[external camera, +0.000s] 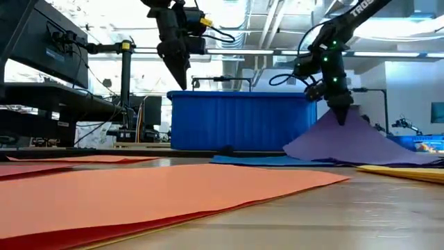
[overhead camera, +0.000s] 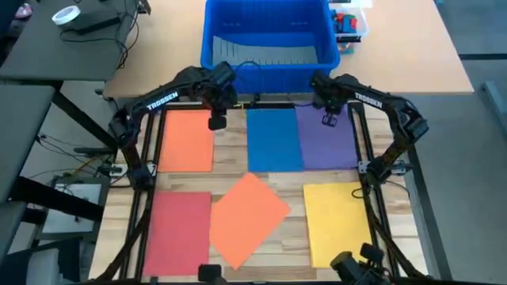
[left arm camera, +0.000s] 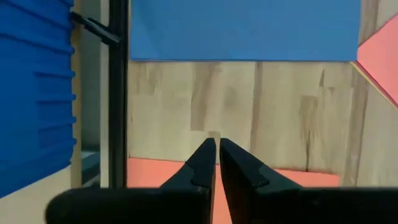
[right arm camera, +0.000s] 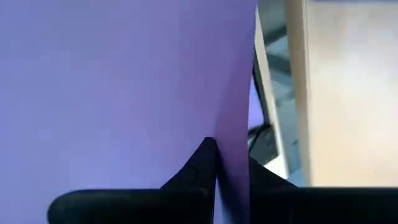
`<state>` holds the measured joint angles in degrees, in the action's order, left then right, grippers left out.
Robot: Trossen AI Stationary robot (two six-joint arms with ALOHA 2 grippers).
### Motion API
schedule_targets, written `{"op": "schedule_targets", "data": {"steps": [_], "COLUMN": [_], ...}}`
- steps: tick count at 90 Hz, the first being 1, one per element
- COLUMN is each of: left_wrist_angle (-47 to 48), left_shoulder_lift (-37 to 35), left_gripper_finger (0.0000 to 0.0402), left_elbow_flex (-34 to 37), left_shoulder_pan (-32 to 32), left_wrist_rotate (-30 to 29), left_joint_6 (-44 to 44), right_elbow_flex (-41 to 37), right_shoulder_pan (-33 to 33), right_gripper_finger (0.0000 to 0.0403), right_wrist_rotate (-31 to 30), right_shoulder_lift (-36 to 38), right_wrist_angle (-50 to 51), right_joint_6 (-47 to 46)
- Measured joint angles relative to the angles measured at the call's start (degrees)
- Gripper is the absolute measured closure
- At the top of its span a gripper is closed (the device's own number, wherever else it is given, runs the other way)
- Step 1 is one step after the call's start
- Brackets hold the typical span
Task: Organize paper
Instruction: Stack the purple paper on top of the other purple papers
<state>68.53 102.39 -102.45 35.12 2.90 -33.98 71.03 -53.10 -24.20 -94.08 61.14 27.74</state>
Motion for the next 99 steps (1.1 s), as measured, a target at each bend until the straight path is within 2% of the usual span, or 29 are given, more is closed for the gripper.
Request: {"op": "schedule_targets", "data": {"steps": [27,79,88,99], "left_wrist_angle": [-0.11,0.06,0.06,0.06], "left_shoulder_lift": [0.0,0.0,0.0,0.0], "left_gripper_finger": [0.0396,0.0396,0.0396,0.0396], "left_elbow_flex": [0.0,0.0,0.0,0.0], "left_shoulder_pan": [0.0,-0.02,-0.02,-0.02], "left_wrist_rotate": [0.02,0.02,0.02,0.02], "left_joint_6": [0.04,0.35,0.57,0.65], "right_elbow_flex": [-1.67,-1.69,-1.69,-1.69], "right_shoulder_pan": [-0.92,-1.79,-1.81,-1.81], "right_gripper_finger": [0.0403,0.0401,0.0382,0.0335], "right_wrist_rotate": [3.22,3.29,3.29,3.26], "right_shoulder_lift": [0.0,0.0,0.0,0.0], "right_wrist_angle": [0.3,-0.09,0.69,1.85], "right_joint_6": [0.56,2.74,2.74,2.58]}}
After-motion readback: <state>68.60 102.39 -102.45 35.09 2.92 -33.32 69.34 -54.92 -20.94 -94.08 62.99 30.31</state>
